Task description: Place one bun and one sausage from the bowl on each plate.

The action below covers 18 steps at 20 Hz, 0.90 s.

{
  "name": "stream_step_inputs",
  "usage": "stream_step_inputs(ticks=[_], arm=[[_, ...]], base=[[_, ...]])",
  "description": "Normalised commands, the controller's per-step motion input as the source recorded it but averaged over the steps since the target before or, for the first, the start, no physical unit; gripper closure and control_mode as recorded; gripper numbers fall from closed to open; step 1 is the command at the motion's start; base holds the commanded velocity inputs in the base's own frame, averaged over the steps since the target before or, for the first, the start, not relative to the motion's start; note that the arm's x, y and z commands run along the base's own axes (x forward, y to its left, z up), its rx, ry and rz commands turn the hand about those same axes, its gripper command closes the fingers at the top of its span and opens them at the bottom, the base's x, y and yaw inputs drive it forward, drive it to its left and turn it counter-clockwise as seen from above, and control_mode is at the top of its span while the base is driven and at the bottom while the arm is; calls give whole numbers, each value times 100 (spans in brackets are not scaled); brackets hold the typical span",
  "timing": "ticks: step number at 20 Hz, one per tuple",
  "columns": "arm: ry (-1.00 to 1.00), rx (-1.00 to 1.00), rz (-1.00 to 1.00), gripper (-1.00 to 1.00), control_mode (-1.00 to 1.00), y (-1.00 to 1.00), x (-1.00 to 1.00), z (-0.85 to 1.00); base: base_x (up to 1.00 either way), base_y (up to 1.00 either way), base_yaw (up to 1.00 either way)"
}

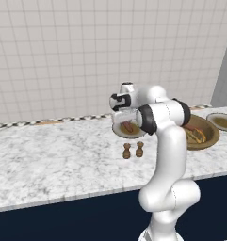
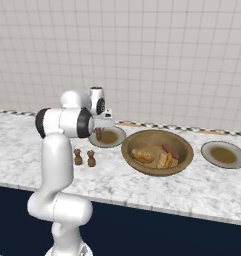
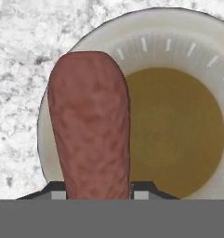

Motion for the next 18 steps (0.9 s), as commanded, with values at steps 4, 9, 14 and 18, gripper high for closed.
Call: stream_step_inputs(ticks=[4,9,14,18], arm=[[8,0,0,100,-100,-5,13,-40],[3,-1,0,100,-100,0,29,-38],[2,-1,0,-100,-100,1,42,-19],[3,0,0,-100,-100,0,0,0]], base=[[0,0,0],[0,0,0],[0,0,0],[0,0,0]])
